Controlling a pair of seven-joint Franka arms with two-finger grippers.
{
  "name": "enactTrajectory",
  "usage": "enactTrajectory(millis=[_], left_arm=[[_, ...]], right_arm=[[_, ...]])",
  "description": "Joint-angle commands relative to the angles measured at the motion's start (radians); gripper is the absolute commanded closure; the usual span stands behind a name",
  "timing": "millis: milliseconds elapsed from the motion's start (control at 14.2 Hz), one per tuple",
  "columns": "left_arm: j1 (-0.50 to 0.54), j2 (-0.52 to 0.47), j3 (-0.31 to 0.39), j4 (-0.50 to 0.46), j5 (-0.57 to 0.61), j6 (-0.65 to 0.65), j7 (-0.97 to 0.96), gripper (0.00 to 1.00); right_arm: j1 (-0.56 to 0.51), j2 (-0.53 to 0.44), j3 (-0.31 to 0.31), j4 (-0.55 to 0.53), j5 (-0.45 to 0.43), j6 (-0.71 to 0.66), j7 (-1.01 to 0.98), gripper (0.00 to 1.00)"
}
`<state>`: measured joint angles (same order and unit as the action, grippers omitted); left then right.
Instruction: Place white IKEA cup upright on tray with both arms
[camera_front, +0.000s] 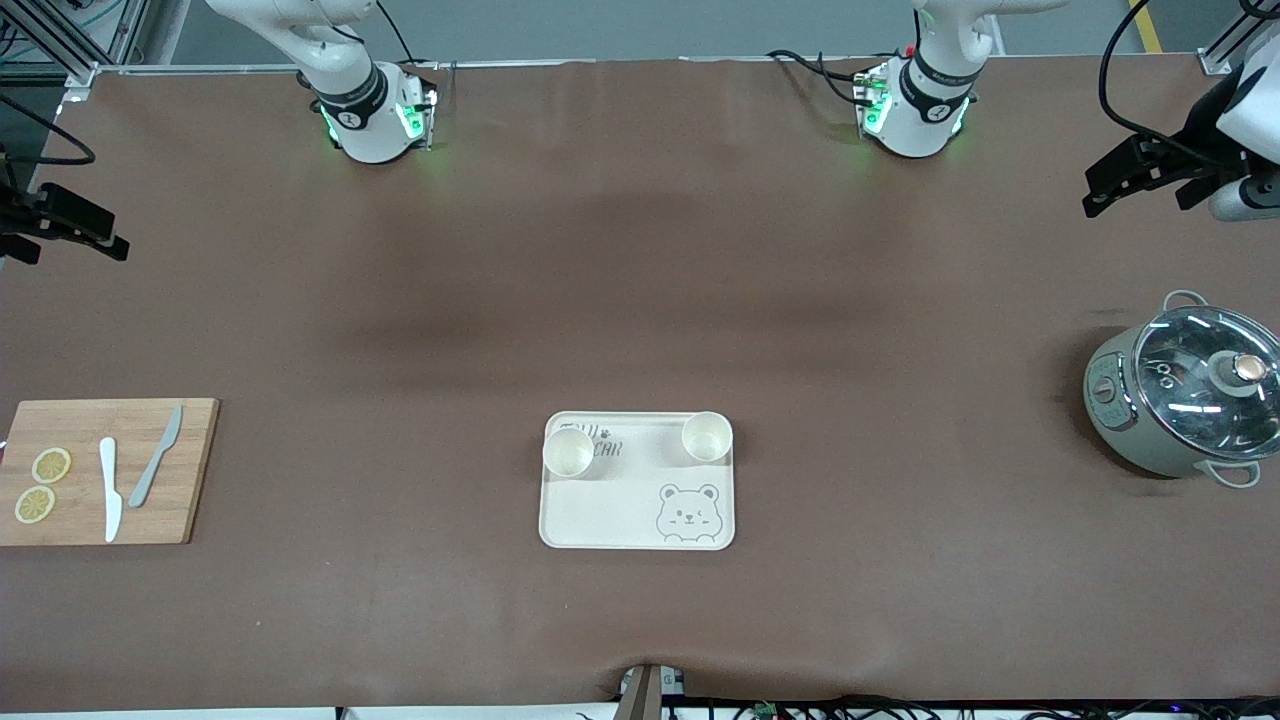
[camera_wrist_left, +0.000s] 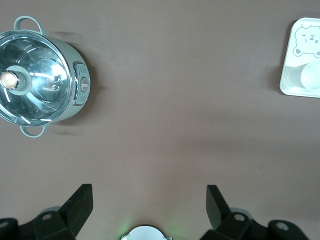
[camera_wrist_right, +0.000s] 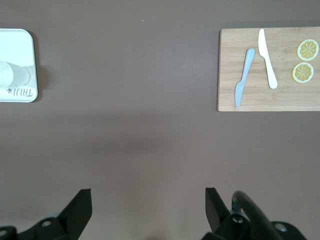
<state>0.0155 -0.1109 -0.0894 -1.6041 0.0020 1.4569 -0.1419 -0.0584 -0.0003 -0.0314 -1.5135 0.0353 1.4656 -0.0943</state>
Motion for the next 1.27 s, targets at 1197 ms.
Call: enactTrajectory(millis=[1197], left_arm=[[0.001,0.025,0.007,0.044,-0.008,-0.003,0.007,0.00]], right_arm=[[0.011,-0.001,0.007,0.004,-0.012,-0.016,0.018,0.00]])
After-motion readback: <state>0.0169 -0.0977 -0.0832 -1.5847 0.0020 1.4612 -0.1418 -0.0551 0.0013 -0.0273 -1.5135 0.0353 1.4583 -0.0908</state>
